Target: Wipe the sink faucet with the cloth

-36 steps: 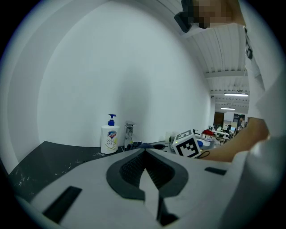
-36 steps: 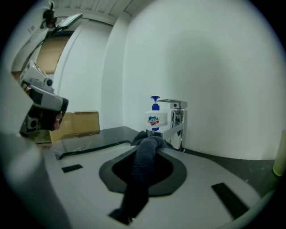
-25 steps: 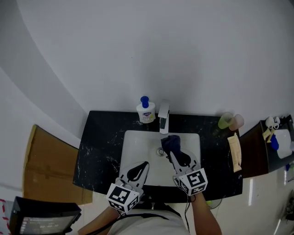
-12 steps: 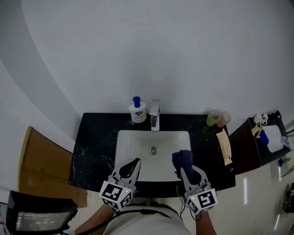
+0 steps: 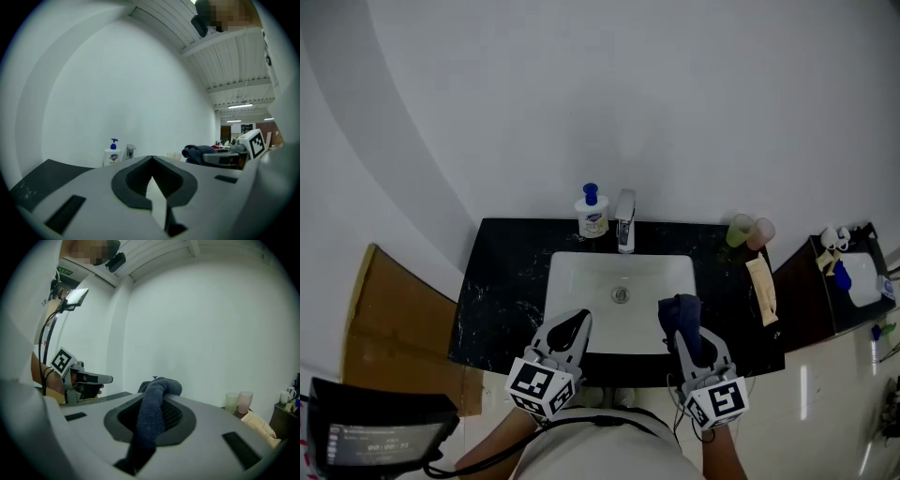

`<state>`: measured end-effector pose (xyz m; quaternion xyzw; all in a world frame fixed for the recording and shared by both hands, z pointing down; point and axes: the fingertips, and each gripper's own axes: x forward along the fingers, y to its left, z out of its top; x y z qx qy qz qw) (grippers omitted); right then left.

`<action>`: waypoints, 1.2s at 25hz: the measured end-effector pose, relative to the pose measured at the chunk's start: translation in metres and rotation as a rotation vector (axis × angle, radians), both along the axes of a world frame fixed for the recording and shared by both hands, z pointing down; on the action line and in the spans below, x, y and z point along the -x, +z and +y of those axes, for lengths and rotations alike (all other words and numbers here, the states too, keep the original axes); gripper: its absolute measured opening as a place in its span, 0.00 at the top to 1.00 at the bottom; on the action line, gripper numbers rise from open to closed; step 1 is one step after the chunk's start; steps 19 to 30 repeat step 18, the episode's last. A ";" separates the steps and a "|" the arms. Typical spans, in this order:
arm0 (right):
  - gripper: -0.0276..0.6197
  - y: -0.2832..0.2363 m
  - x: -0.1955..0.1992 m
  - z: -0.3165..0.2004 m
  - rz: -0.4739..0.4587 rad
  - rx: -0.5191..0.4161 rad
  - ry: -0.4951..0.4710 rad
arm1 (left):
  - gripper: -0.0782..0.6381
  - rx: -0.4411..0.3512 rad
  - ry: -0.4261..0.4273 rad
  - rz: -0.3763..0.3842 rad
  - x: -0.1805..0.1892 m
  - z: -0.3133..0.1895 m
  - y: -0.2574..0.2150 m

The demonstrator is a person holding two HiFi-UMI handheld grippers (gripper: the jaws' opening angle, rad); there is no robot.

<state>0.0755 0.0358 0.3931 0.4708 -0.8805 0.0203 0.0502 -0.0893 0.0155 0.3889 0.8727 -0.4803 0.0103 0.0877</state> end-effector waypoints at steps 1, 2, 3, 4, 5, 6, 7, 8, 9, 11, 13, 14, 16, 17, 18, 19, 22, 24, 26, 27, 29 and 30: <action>0.87 0.000 0.001 0.001 0.000 0.001 -0.003 | 0.89 -0.001 -0.004 0.000 0.001 0.002 -0.001; 0.87 0.000 0.002 0.003 0.000 0.001 -0.005 | 0.89 -0.002 -0.007 0.001 0.003 0.003 -0.001; 0.87 0.000 0.002 0.003 0.000 0.000 -0.008 | 0.89 -0.004 -0.010 0.001 0.003 0.004 -0.002; 0.87 0.000 0.002 0.004 -0.001 -0.001 -0.010 | 0.89 -0.005 -0.012 0.000 0.003 0.005 -0.003; 0.87 0.001 0.001 0.005 -0.004 -0.002 -0.011 | 0.89 -0.006 -0.014 0.000 0.003 0.006 -0.003; 0.87 0.001 0.001 0.005 -0.005 -0.004 -0.010 | 0.89 -0.007 -0.015 -0.001 0.003 0.007 -0.003; 0.87 0.000 0.001 0.006 -0.002 -0.004 -0.010 | 0.89 -0.006 -0.015 -0.001 0.003 0.008 -0.003; 0.87 -0.002 0.001 0.006 0.001 -0.004 -0.010 | 0.89 -0.005 -0.016 -0.002 0.004 0.009 -0.003; 0.87 -0.003 0.001 0.007 0.004 -0.005 -0.009 | 0.89 -0.004 -0.016 -0.001 0.004 0.011 -0.003; 0.87 -0.004 0.001 0.009 0.003 -0.005 -0.009 | 0.89 -0.005 -0.016 -0.002 0.003 0.013 -0.003; 0.87 -0.003 0.001 0.009 0.000 -0.005 -0.005 | 0.89 -0.007 -0.015 -0.002 0.003 0.013 -0.004; 0.87 -0.003 0.001 0.008 -0.002 -0.003 -0.003 | 0.89 -0.007 -0.015 -0.001 0.002 0.012 -0.004; 0.87 -0.002 0.001 0.007 -0.007 -0.001 0.001 | 0.89 -0.008 -0.014 0.000 0.002 0.011 -0.004; 0.87 -0.002 0.001 0.006 -0.009 0.000 0.002 | 0.89 -0.008 -0.014 0.001 0.002 0.011 -0.004; 0.87 -0.002 0.001 0.006 -0.011 0.001 0.004 | 0.89 -0.008 -0.013 0.001 0.001 0.011 -0.005; 0.87 -0.002 0.001 0.006 -0.011 0.001 0.004 | 0.89 -0.008 -0.013 0.001 0.001 0.011 -0.005; 0.87 -0.002 0.001 0.006 -0.011 0.001 0.004 | 0.89 -0.008 -0.013 0.001 0.001 0.011 -0.005; 0.87 -0.002 0.001 0.006 -0.011 0.001 0.004 | 0.89 -0.008 -0.013 0.001 0.001 0.011 -0.005; 0.87 -0.002 0.001 0.006 -0.011 0.001 0.004 | 0.89 -0.008 -0.013 0.001 0.001 0.011 -0.005; 0.87 -0.002 0.001 0.006 -0.011 0.001 0.004 | 0.89 -0.008 -0.013 0.001 0.001 0.011 -0.005; 0.87 -0.002 0.001 0.006 -0.011 0.001 0.004 | 0.89 -0.008 -0.013 0.001 0.001 0.011 -0.005; 0.87 -0.002 0.001 0.006 -0.011 0.001 0.004 | 0.89 -0.008 -0.013 0.001 0.001 0.011 -0.005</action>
